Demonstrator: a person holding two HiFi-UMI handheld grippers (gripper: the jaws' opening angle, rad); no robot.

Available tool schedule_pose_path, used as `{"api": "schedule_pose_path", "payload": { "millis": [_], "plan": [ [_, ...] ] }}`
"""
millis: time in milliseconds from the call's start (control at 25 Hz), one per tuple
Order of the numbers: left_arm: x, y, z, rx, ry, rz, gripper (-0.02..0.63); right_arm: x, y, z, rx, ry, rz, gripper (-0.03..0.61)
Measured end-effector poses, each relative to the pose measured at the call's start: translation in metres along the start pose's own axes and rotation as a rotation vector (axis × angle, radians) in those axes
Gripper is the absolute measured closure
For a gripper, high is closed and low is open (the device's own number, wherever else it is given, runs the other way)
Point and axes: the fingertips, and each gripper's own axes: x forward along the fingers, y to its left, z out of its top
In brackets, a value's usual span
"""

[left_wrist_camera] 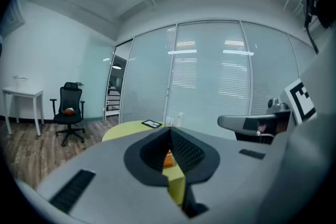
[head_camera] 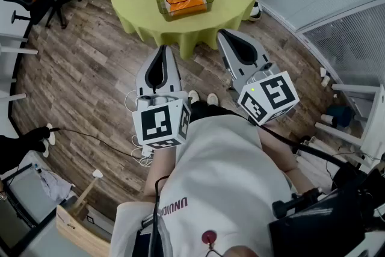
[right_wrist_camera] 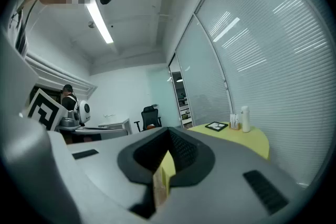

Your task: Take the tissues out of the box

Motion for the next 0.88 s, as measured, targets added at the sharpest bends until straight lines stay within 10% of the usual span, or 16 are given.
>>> {"api": "schedule_pose_path", "payload": {
  "millis": [880],
  "plan": [
    [-0.007, 0.015, 0.005, 0.010, -0.005, -0.022, 0.600, 0.007, 0.012, -0.002, 0.005, -0.005, -0.041, 0.558]
  ]
}}
